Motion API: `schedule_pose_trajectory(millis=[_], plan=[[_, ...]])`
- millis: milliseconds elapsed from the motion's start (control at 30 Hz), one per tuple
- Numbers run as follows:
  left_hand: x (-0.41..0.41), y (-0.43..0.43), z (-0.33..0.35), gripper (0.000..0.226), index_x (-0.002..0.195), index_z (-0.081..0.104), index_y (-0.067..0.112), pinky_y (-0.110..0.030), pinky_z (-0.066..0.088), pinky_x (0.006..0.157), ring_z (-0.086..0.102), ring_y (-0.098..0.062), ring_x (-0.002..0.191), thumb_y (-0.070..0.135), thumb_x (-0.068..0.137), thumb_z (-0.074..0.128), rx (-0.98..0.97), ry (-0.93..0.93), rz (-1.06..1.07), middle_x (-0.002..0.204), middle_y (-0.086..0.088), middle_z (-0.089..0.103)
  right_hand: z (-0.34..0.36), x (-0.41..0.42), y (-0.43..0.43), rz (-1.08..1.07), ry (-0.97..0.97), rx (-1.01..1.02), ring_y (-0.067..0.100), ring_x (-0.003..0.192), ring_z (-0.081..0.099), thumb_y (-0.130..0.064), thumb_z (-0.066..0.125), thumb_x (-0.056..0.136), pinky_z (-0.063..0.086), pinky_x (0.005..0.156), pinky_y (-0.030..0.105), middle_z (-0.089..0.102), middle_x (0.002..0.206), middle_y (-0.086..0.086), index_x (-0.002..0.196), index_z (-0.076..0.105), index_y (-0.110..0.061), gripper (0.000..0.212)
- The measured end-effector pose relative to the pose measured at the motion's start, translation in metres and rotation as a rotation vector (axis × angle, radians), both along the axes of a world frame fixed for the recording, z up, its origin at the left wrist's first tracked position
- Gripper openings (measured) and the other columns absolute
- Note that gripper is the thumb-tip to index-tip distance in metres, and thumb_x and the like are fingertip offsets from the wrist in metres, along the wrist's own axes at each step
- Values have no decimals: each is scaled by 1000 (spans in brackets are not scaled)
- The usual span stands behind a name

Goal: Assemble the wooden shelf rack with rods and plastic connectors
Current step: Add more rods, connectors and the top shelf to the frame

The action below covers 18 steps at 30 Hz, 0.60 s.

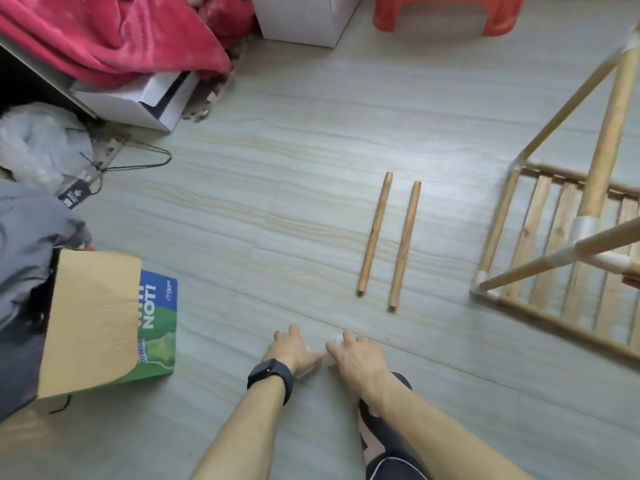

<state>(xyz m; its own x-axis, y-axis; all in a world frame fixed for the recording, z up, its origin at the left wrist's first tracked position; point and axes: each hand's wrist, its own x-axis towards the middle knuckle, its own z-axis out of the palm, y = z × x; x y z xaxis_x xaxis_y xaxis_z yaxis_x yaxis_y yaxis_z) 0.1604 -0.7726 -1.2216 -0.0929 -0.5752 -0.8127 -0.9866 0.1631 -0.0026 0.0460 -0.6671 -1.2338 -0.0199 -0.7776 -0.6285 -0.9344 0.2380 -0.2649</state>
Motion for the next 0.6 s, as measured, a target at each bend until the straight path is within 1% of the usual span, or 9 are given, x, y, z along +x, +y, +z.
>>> schedule_pose_trajectory(millis=[33, 100, 167, 233, 300, 400, 467, 533, 600], plan=[[0, 3, 1, 60, 132, 39, 15, -36, 50, 89, 55, -33, 119, 39, 85, 67, 17, -26, -12, 134, -13, 42, 1, -6, 0, -31, 3, -4, 35, 114, 57, -12, 40, 103, 40, 78, 40, 48, 129, 17, 135, 41, -16, 31], [2, 10, 2, 52, 130, 41, 14, -37, 54, 83, 57, -35, 117, 22, 85, 65, 69, -28, -22, 134, -14, 41, 8, -25, 3, -166, -43, -7, 37, 109, 60, -12, 40, 102, 41, 74, 40, 51, 124, 16, 133, 41, -16, 31], [1, 11, 5, 38, 119, 51, 15, -38, 58, 85, 63, -34, 110, 12, 83, 64, 123, 16, -17, 130, -13, 46, 22, -51, 9, -302, -151, 4, 39, 108, 59, -21, 40, 103, 48, 82, 40, 54, 125, 16, 136, 42, -18, 32], [-7, 2, 14, 24, 105, 60, 17, -33, 60, 78, 68, -29, 100, 10, 83, 66, 129, 112, 35, 117, -9, 60, 46, -77, 17, -377, -225, 27, 38, 114, 59, -29, 42, 104, 49, 90, 39, 58, 131, 17, 141, 43, -20, 39], [-23, -11, 33, 21, 103, 64, 18, -28, 58, 69, 66, -24, 92, 12, 83, 67, 88, 237, 105, 106, -6, 65, 74, -101, 29, -393, -214, 40, 35, 115, 60, -32, 44, 104, 46, 86, 33, 61, 132, 17, 143, 43, -20, 42], [-60, -32, 76, 24, 108, 70, 17, -24, 51, 72, 67, -22, 94, 16, 84, 69, 11, 454, 73, 101, -2, 69, 127, -138, 56, -327, -86, 83, 31, 110, 62, -38, 47, 102, 48, 84, 35, 65, 126, 12, 141, 44, -24, 42], [-89, -37, 118, 25, 110, 73, 17, -20, 48, 71, 67, -17, 95, 20, 85, 75, -35, 630, 50, 103, 0, 72, 170, -163, 77, -280, 13, 135, 29, 114, 61, -43, 48, 101, 50, 90, 38, 63, 129, 10, 142, 44, -27, 44], [-119, -33, 167, 23, 107, 75, 18, -12, 47, 62, 68, -10, 91, 20, 84, 80, -41, 832, 63, 98, 4, 74, 216, -189, 99, -296, 61, 143, 27, 115, 58, -47, 51, 99, 48, 94, 37, 61, 132, 6, 143, 47, -32, 47], [-148, -20, 219, 21, 104, 75, 20, -7, 46, 57, 69, -6, 88, 19, 84, 81, -17, 1024, 67, 95, 7, 75, 262, -214, 120, -375, 69, 74, 20, 101, 60, -50, 55, 95, 49, 85, 35, 64, 120, 1, 138, 51, -35, 45]])
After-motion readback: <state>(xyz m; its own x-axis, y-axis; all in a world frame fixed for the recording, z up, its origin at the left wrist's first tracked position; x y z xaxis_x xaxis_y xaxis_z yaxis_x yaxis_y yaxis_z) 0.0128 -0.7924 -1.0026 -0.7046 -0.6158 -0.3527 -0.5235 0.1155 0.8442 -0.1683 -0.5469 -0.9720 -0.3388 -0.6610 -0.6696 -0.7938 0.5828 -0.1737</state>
